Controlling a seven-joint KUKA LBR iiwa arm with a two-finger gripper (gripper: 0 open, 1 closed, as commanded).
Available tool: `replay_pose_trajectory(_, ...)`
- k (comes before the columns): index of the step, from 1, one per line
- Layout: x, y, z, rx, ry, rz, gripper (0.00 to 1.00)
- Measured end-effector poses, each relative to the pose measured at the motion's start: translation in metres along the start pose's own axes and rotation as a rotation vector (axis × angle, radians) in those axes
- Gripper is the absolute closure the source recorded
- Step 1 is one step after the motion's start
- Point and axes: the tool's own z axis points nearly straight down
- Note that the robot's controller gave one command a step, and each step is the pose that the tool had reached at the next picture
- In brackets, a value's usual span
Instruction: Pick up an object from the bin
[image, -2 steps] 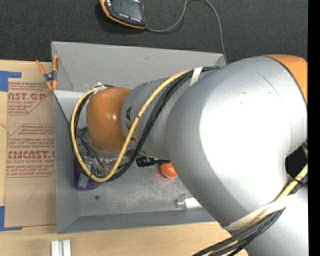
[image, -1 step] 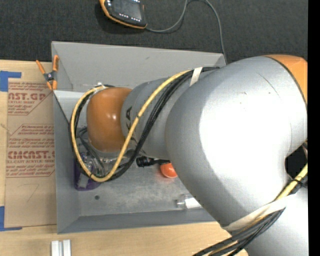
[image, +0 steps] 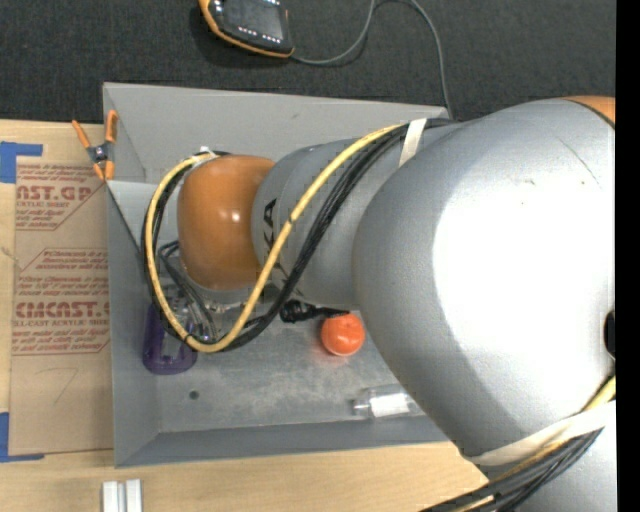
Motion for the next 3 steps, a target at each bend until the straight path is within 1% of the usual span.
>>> replay_pose_trajectory(1,-0.002,0.0,0.021,-0.003,-0.006,0.0,1.0)
replay_pose_trajectory(2,-0.001,0.002,-0.044,-0.002,-0.001,-0.002,1.0)
replay_pose_trajectory(3,-0.004,0.001,0.014,-0.003,-0.01,-0.002,1.0)
